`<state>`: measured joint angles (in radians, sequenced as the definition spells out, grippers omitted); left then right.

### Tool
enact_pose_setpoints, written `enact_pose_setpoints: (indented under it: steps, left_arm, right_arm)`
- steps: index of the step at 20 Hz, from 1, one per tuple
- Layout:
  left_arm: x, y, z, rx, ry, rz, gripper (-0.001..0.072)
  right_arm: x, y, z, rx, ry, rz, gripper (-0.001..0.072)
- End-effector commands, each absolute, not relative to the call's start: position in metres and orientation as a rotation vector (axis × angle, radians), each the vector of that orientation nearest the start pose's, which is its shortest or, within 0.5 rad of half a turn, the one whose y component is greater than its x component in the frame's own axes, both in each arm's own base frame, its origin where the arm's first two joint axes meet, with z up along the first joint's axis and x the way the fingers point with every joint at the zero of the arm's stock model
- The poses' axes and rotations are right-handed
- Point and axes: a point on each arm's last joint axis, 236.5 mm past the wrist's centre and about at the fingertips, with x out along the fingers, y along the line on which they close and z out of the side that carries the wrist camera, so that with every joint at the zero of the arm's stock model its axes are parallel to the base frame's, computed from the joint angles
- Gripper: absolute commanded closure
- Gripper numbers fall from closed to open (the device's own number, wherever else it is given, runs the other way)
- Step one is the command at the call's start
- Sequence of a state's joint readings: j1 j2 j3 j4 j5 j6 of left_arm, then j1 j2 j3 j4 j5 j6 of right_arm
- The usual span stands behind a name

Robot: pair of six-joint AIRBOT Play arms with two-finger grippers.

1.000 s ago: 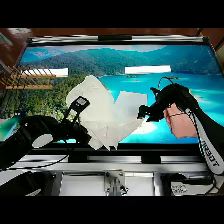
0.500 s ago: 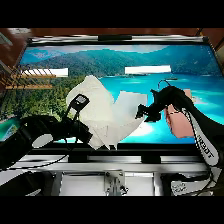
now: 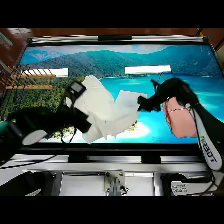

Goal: Fold the shirts.

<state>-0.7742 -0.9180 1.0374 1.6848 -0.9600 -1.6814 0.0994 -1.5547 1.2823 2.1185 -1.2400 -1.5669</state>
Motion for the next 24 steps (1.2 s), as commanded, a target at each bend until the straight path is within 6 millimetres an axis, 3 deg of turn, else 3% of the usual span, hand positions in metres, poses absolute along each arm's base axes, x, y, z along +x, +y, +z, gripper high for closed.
enact_pose_setpoints:
  steps: [1,2,3,4,5,6,7,8,10,13,18,24]
  left_arm:
    - [0.339,-0.220,0.269,0.345,0.395,-0.506,0.0681]
    - [0.346,-0.208,0.340,0.266,0.238,-0.472,0.0680]
    - [0.342,-0.189,0.416,0.190,0.062,-0.437,0.0681]
    - [0.327,-0.171,0.480,0.112,-0.091,-0.415,0.0681]
    - [0.304,-0.154,0.536,0.028,-0.224,-0.407,0.0681]
    - [0.280,-0.143,0.574,-0.028,-0.312,-0.423,0.0681]
    - [0.257,-0.138,0.599,-0.087,-0.367,-0.462,0.0681]
    - [0.241,-0.137,0.611,-0.119,-0.385,-0.499,0.0681]
    - [0.229,-0.135,0.606,-0.089,-0.347,-0.515,0.0681]
    - [0.240,-0.130,0.563,-0.024,-0.166,-0.480,0.0680]
    - [0.250,-0.134,0.528,0.066,-0.045,-0.471,0.0680]
    - [0.282,-0.121,0.466,0.179,0.145,-0.361,0.0680]
  right_arm:
    - [0.449,0.156,0.131,0.323,1.007,0.489,0.0665]
    - [0.466,0.147,0.218,0.287,0.751,0.481,0.0665]
    - [0.468,0.135,0.315,0.255,0.467,0.451,0.0665]
    - [0.454,0.119,0.405,0.231,0.204,0.416,0.0665]
    - [0.423,0.107,0.487,0.225,-0.038,0.395,0.0665]
    - [0.380,0.094,0.556,0.236,-0.252,0.382,0.0666]
    - [0.337,0.084,0.603,0.242,-0.404,0.375,0.0666]
    - [0.303,0.079,0.629,0.241,-0.488,0.377,0.0666]
    - [0.259,0.076,0.647,0.224,-0.548,0.383,0.0665]
    - [0.248,0.080,0.635,0.176,-0.483,0.385,0.0665]
    - [0.288,0.094,0.583,0.129,-0.263,0.401,0.0665]
    - [0.354,0.092,0.569,0.139,-0.259,0.368,0.0665]
